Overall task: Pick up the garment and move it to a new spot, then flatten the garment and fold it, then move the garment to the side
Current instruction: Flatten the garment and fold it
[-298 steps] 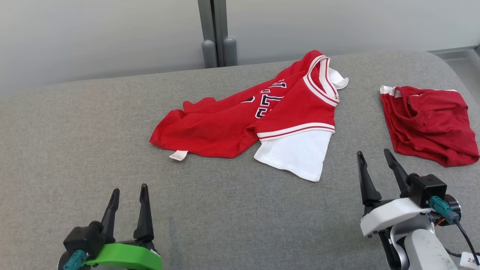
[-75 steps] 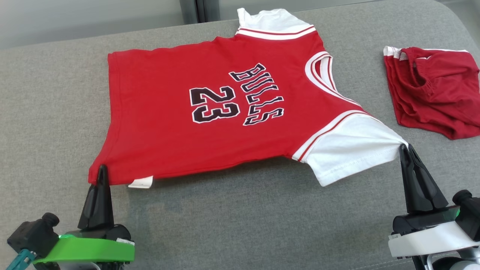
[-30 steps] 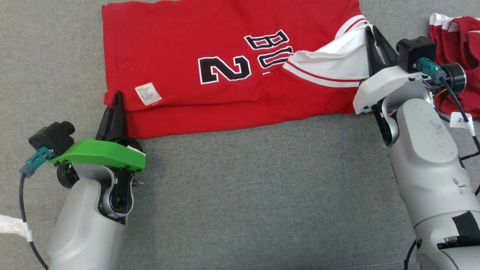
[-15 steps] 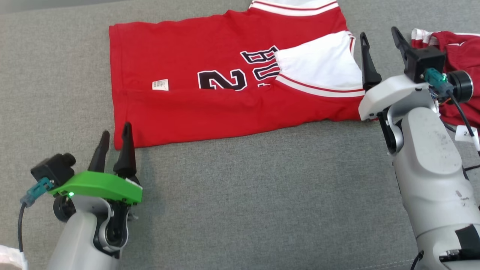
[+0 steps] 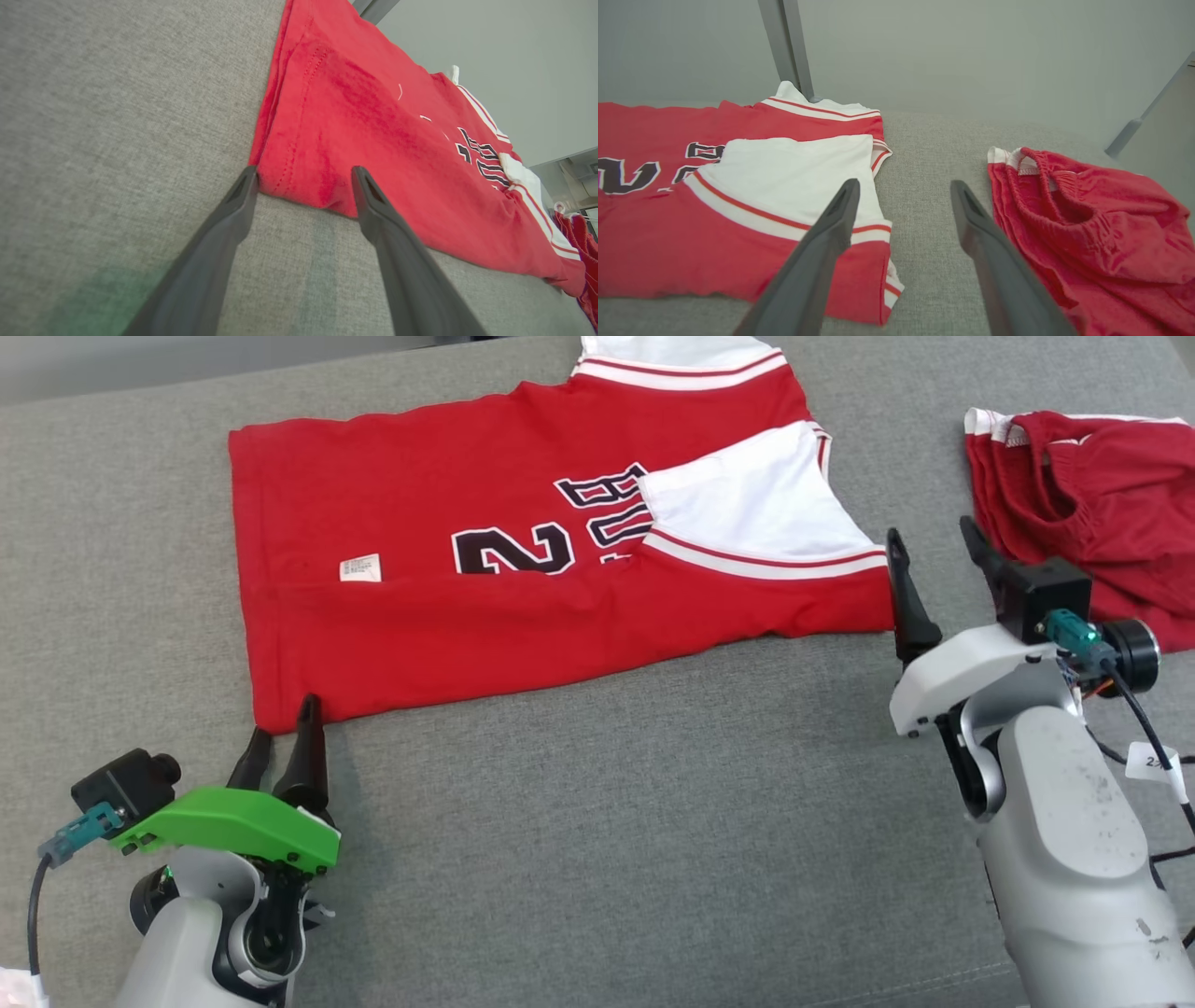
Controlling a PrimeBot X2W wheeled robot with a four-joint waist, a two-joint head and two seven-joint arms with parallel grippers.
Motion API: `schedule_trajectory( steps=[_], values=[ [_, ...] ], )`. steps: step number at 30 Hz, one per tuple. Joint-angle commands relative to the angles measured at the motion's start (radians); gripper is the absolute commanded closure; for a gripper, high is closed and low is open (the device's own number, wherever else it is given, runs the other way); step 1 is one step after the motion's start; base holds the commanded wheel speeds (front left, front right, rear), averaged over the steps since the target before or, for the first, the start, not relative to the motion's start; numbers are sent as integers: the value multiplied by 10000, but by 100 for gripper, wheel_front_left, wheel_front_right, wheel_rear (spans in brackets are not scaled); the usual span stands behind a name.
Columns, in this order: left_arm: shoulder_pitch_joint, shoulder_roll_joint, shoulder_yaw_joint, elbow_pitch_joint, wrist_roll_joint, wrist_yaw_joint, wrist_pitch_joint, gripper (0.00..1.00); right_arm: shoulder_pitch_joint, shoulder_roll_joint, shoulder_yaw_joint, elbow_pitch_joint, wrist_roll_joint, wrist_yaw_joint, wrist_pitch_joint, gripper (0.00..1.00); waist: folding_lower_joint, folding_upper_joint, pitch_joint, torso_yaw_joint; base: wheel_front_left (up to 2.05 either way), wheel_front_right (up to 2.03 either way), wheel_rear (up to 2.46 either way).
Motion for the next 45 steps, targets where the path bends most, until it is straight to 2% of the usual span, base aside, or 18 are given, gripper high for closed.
schedule_trajectory(
  steps=[1,3,4,5,7,8,9,10,11,18,25,26,27,28,29,30,37,45],
  values=[
    [-88,18,48,25,-80,43,11,0,246,-37,61,-144,107,-16,180,0,0,0,124,-120,0,0,0],
    [-232,-15,81,120,-127,102,47,0,451,-36,139,-259,200,-16,460,0,0,0,183,-166,0,0,0],
    [-272,-43,92,196,-163,146,105,11,519,-39,164,-317,240,-16,556,0,0,0,208,-179,0,0,0],
    [-329,-56,95,271,-170,195,124,29,592,-39,205,-372,277,-16,663,0,0,0,241,-190,0,0,0],
    [-429,-73,99,452,-154,300,166,52,698,-36,280,-478,332,-16,789,0,0,0,293,-197,0,0,0],
    [-473,-65,81,534,-125,324,175,56,734,-36,306,-518,354,-16,832,0,0,0,316,-194,0,0,0],
    [-526,-62,50,624,-86,346,174,71,775,-36,339,-552,377,-16,891,0,0,0,338,-187,0,0,0],
    [-561,-66,27,696,-60,354,160,82,801,-36,369,-571,367,-16,938,0,0,0,353,-177,0,0,0],
    [-610,-76,-1,777,-22,351,130,100,811,-37,390,-591,361,-16,988,0,0,0,366,-162,0,0,0],
    [-743,-99,27,771,104,88,-412,100,732,-36,264,-333,206,-16,1352,0,0,0,381,12,0,0,0],
    [-492,-56,68,392,135,-43,-785,100,284,-37,176,629,586,-16,1767,0,0,0,366,268,0,0,0],
    [-480,-54,64,356,140,-35,-795,100,214,-34,204,778,713,-16,1805,20,0,0,362,296,0,0,0],
    [-446,-38,64,323,145,-50,-835,100,115,-34,259,969,916,-16,1878,53,0,0,354,322,0,0,0],
    [-419,-28,58,311,155,-63,-866,100,41,-34,297,1114,1124,-16,1923,67,0,0,340,339,0,0,0],
    [-399,-24,47,298,165,-104,-908,100,-50,-36,349,1277,1330,-16,1972,92,0,0,321,355,0,0,0],
    [-394,-14,27,280,184,-151,-934,100,-133,-34,404,1375,1469,-15,1947,100,0,0,296,369,0,0,0],
    [-406,159,-89,-107,317,-285,-1031,100,-524,-43,433,1367,1893,-16,1470,100,0,0,-101,354,0,0,0],
    [613,652,-354,-1340,691,82,-604,100,921,-175,315,-405,2267,-16,1657,100,0,0,-779,273,0,0,0]
  ],
)
